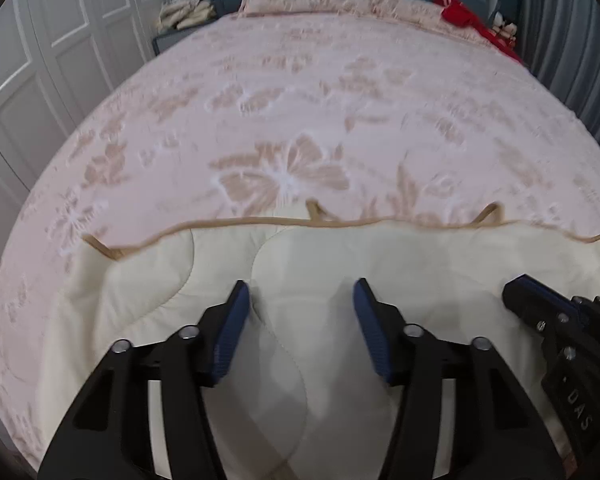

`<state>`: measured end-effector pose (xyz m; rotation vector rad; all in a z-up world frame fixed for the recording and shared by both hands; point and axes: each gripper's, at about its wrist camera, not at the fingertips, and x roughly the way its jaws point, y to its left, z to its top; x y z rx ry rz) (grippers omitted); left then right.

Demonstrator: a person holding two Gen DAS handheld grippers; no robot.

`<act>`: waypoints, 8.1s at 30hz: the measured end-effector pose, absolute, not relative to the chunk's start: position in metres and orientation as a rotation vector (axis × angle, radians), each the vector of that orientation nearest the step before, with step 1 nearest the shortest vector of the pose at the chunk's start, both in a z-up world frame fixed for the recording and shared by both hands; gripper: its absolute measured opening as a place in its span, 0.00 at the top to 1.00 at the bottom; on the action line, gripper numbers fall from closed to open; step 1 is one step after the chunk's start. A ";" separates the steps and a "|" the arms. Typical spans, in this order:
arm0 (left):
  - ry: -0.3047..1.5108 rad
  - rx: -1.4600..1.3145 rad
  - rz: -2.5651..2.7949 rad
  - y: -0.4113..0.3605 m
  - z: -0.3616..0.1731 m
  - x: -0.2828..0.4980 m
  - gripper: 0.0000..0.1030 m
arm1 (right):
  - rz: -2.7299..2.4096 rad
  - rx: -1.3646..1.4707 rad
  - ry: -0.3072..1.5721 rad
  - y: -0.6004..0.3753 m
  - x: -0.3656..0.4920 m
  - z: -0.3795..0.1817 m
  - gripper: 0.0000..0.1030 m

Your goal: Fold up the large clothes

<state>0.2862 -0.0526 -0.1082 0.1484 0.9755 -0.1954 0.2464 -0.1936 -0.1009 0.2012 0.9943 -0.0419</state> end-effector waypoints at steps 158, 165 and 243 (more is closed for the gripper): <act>0.997 -0.024 -0.458 -0.082 -0.024 0.074 0.59 | -0.084 0.748 0.901 -0.357 0.110 -0.003 0.45; 1.063 -0.056 -0.462 -0.083 -0.045 0.085 0.59 | 0.007 0.753 0.971 -0.344 0.129 -0.009 0.95; 1.004 0.160 -0.410 -0.211 -0.061 0.194 0.58 | -0.360 0.683 0.962 -0.413 0.087 -0.114 0.91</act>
